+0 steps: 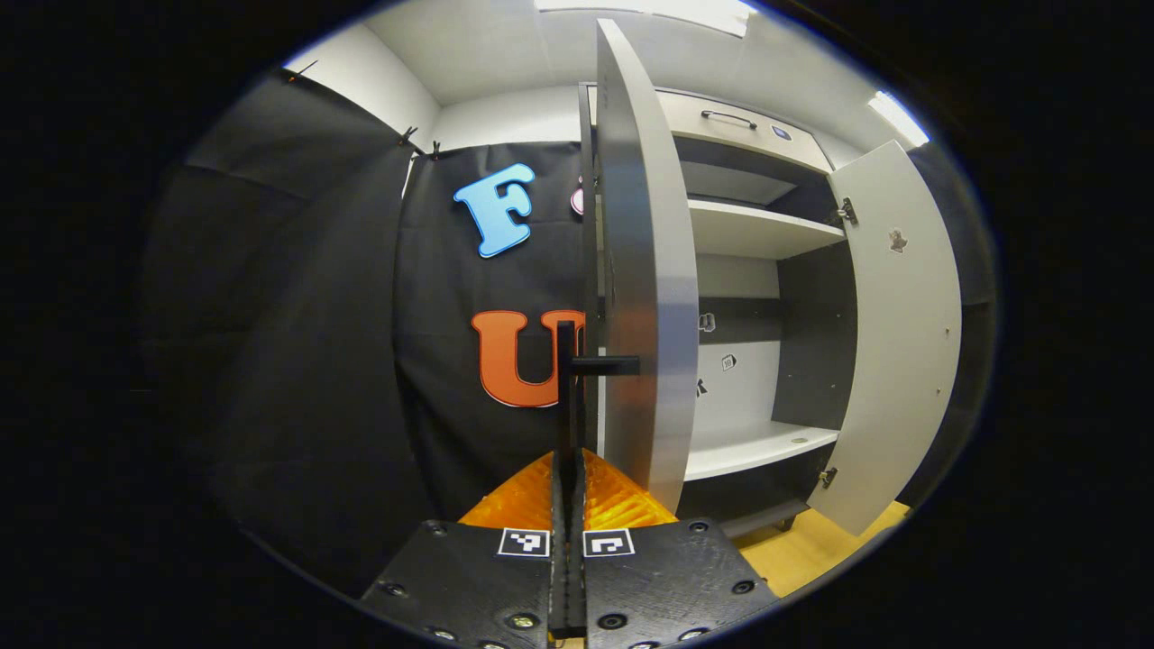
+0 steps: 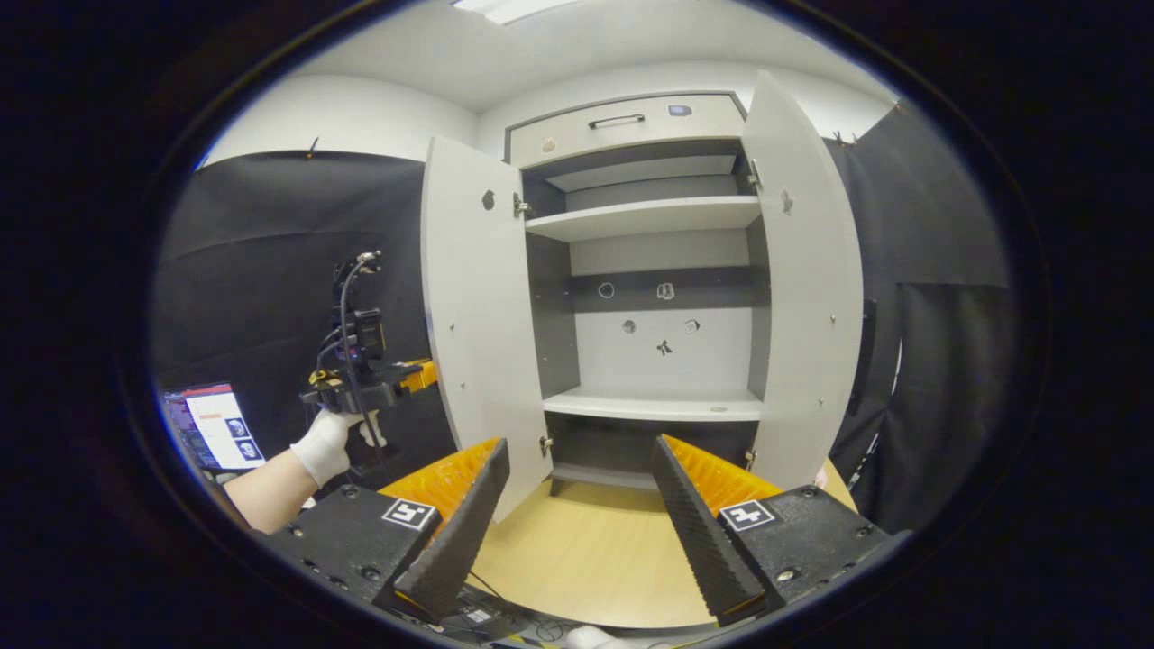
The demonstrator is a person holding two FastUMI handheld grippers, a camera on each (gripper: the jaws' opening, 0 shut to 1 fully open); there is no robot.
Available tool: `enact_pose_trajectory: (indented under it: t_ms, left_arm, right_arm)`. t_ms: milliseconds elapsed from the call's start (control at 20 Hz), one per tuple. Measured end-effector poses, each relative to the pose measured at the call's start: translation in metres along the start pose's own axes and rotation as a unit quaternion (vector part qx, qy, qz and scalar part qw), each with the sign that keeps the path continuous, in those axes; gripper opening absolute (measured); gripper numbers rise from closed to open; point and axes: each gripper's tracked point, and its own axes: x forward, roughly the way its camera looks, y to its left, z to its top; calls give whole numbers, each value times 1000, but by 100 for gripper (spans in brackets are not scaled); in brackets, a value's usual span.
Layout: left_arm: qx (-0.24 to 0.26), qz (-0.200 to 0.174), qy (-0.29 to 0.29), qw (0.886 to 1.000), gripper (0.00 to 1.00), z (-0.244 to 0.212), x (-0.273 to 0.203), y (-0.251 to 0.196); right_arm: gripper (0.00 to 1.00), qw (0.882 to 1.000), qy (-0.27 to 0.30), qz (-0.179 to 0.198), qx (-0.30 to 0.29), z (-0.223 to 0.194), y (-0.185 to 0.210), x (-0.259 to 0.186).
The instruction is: Open the right door of the double-door shoe cabinet with the right hand, and open the left door with the left hand.
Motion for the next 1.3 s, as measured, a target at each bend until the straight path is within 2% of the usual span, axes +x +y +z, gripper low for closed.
enact_pose_trajectory:
  t_ms: [100,150,200,300,400,500,600,700,850,1050,1150,1200,1300]
  left_arm:
    - [8,0,0,1000,0,1,0,0]
    - [9,0,0,1000,9,1,2,0]
    - [7,0,2,1000,0,0,-1,1]
    - [6,3,6,1000,0,-1,-3,0]
    - [25,32,12,999,4,-5,-10,16]
    - [33,53,19,998,54,-10,-23,29]
    - [36,60,25,997,65,-18,-32,31]
    - [34,63,31,997,98,-28,-43,32]
    - [30,86,35,995,96,-40,-63,33]
    - [28,95,38,994,96,-42,-85,17]
    - [24,88,41,995,100,-40,-95,0]
    - [22,86,45,995,96,-39,-101,-9]
    - [20,80,43,996,96,-32,-111,-29]
  right_arm:
    - [99,1000,0,-2,-1,0,0,-2]
    - [99,1000,-1,-3,-2,0,1,-2]
    - [99,1000,-2,-4,-2,0,0,-3]
    - [99,1000,-3,-7,-2,1,0,-4]
    - [99,1000,-3,-9,0,0,-2,-6]
    - [99,1000,-2,-13,2,-1,-5,-8]
    - [99,1000,-1,-20,2,-3,-10,-8]
    - [99,1000,-1,-30,-2,-6,-18,-6]
    - [99,999,5,-37,1,-12,-26,-4]
    - [99,999,3,-49,2,-11,-43,-3]
    - [99,998,-1,-57,5,-7,-53,-4]
    - [99,998,-4,-61,5,-4,-59,-4]
    - [99,998,-8,-68,4,1,-71,-5]
